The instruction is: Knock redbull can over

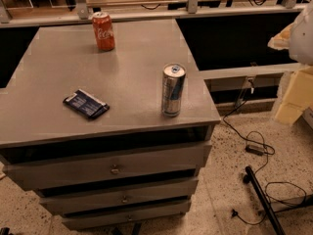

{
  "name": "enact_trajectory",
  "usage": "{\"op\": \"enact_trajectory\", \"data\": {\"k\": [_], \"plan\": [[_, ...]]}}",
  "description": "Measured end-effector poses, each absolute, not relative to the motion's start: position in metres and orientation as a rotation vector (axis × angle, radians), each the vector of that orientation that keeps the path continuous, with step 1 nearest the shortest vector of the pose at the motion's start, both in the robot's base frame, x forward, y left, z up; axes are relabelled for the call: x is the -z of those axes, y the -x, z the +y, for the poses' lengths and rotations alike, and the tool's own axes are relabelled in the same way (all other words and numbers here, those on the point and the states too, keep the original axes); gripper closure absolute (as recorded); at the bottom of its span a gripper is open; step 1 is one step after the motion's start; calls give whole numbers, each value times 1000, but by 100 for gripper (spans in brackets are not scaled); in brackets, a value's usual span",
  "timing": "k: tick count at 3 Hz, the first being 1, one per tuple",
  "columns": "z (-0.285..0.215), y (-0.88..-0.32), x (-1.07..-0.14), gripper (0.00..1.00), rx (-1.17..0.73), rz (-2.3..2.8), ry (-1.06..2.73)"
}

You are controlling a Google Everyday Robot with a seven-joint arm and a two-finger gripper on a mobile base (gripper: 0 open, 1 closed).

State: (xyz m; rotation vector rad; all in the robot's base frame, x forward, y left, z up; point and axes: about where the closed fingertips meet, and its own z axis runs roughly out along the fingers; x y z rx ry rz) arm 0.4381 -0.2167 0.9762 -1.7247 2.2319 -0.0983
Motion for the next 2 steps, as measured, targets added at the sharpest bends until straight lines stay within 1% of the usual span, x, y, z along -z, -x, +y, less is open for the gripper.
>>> {"op": "enact_trajectory", "data": {"k": [1,2], "plan": [[-215,-440,-976,0,95,2222,1723],[-178,-465,-972,0,-15,2079,1711]]}}
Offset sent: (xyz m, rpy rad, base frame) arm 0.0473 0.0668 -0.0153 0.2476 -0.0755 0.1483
